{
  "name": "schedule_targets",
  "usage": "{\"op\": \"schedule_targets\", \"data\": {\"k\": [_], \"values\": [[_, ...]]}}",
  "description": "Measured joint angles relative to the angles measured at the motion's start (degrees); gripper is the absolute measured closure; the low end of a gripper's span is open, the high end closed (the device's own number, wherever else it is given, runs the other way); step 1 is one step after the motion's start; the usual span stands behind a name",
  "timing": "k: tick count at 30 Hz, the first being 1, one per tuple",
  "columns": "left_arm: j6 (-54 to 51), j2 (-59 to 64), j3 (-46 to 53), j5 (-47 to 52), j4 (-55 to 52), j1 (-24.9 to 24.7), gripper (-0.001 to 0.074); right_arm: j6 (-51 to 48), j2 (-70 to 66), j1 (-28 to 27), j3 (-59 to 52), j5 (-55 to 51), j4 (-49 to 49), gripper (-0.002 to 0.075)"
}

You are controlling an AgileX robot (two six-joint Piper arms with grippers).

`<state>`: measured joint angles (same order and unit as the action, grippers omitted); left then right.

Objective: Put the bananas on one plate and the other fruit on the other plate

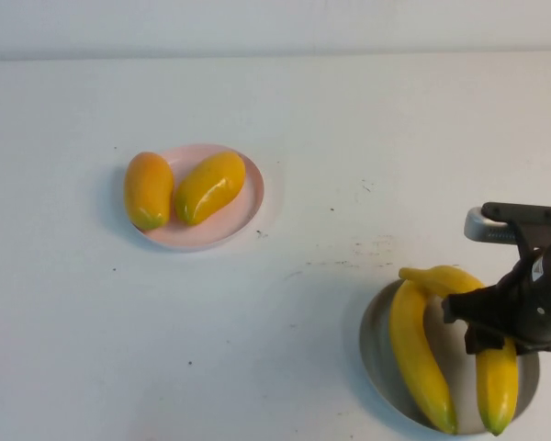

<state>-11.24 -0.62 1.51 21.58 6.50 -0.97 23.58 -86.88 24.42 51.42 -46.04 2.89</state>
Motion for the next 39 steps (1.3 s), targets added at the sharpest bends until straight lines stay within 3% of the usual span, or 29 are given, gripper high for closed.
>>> {"op": "schedule_targets", "data": {"k": [5,12,18,22,25,28,39], "values": [[0.00,0.00,0.00,0.00,0.00,0.00,0.0733,0.00,-1.49,-0.33,-0.14,0.90,0.36,0.0406],[0.00,0.00,0.00,0.00,0.00,0.00,0.0733,0.00,-1.99,-0.33,-0.14,1.80,0.45,0.0302],[0.00,0.00,0.00,0.00,0.00,0.00,0.0733,0.00,1.90,-0.33,-0.14,1.01,0.45,0.0302],[0.00,0.00,0.00,0.00,0.00,0.00,0.0733,-3.02,10.11,-0.33,-0.14,-3.36,0.45,0.0421],[0.00,0.00,0.00,0.00,0.00,0.00,0.0733,-7.22,16.64,-0.33,-0.14,-8.23,0.67,0.0582],[0.00,0.00,0.00,0.00,0.00,0.00,0.0733,-10.32,21.64,-0.33,-0.24,-13.54,0.79,0.0692],[0.00,0.00,0.00,0.00,0.00,0.00,0.0733,-9.85,28.86,-0.33,-0.23,-19.68,2.59,0.0740]]}}
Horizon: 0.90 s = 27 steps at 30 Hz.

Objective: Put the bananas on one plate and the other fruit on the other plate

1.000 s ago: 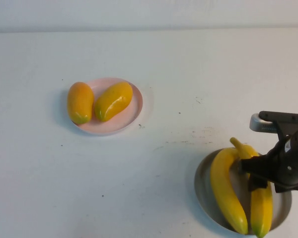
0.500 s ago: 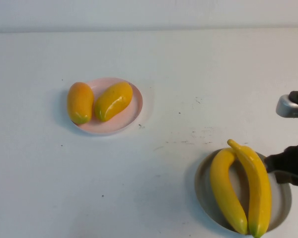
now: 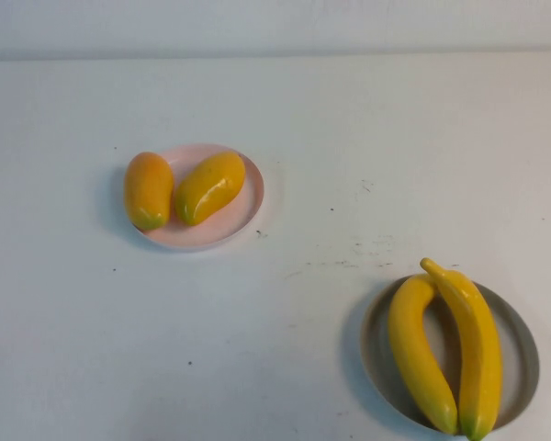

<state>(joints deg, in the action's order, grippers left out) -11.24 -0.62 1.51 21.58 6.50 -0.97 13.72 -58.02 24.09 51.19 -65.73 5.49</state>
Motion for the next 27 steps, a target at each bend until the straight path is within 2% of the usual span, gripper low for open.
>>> {"op": "schedule_targets", "data": {"k": [6,9,12,15,20,23,27], "values": [[0.00,0.00,0.00,0.00,0.00,0.00,0.0733,-2.36,0.00,0.00,0.00,2.18,-0.48,0.0741],[0.00,0.00,0.00,0.00,0.00,0.00,0.0733,-2.97,0.16,-0.87,-0.13,7.83,-2.60,0.0741],[0.00,0.00,0.00,0.00,0.00,0.00,0.0733,-3.19,2.32,-4.77,-2.98,16.19,-2.85,0.0741],[0.00,0.00,0.00,0.00,0.00,0.00,0.0733,-3.31,7.20,-11.02,-10.06,28.72,-2.64,0.0741],[0.00,0.00,0.00,0.00,0.00,0.00,0.0733,-6.09,22.16,-20.70,-29.45,51.25,-2.42,0.0741],[-0.02,0.00,0.00,0.00,0.00,0.00,0.0733,-6.23,32.05,-24.59,-39.45,58.90,-1.96,0.0741],[-0.02,0.00,0.00,0.00,0.00,0.00,0.0733,-6.23,42.99,-26.69,-48.17,63.26,-1.77,0.0742]]}}
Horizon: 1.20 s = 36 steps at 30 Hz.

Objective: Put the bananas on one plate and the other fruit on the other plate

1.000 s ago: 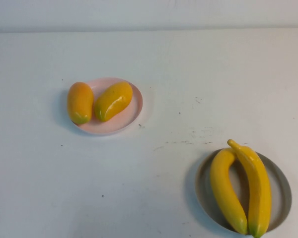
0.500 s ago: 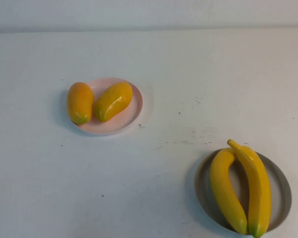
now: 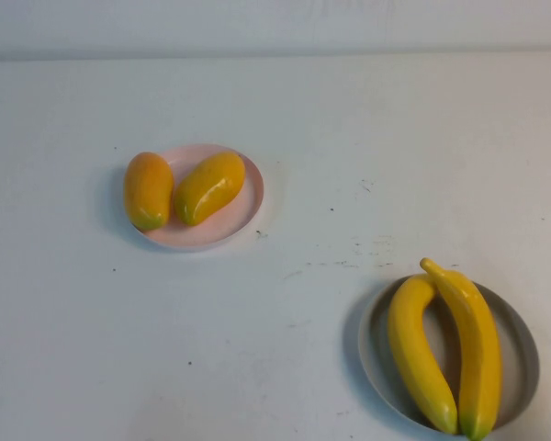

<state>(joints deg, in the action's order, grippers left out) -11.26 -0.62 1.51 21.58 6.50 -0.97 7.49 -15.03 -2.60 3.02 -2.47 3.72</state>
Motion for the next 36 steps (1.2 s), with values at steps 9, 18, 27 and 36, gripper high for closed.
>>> {"op": "schedule_targets", "data": {"k": [9,18,27,36], "values": [[0.00,0.00,0.00,0.00,0.00,0.00,0.0733,0.11,14.38,-0.26,-4.42,0.22,0.00,0.0743],[0.00,0.00,0.00,0.00,0.00,0.00,0.0733,0.11,15.44,-0.26,-4.46,-1.57,0.00,0.0743],[0.00,0.00,0.00,0.00,0.00,0.00,0.0733,-10.87,15.44,1.72,-4.46,-9.97,3.52,0.0743],[0.00,0.00,0.00,0.00,0.00,0.00,0.0733,-11.75,15.44,3.64,-4.46,-17.18,3.85,0.0743]]}}
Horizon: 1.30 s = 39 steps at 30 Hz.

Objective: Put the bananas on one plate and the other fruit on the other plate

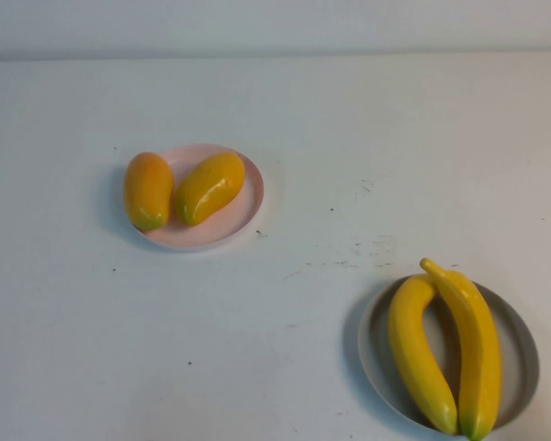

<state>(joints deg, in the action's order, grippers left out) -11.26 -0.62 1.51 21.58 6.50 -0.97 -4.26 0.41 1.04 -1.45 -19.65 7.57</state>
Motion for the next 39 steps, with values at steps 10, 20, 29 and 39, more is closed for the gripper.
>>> {"op": "schedule_targets", "data": {"k": [10,20,29,39], "values": [[0.00,0.00,0.00,0.00,0.00,0.00,0.0733,0.00,0.00,0.00,0.00,-0.12,0.81,0.0743],[0.00,0.00,0.00,0.00,0.00,0.00,0.0733,0.00,0.00,0.00,0.00,-0.12,0.91,0.0743],[0.00,0.00,0.00,0.00,0.00,0.00,0.0733,0.00,0.04,0.03,0.00,-0.12,0.91,0.0743],[0.00,0.00,0.00,0.00,0.00,0.00,0.0733,0.00,0.38,0.03,0.00,-0.12,0.91,0.0743]]}}
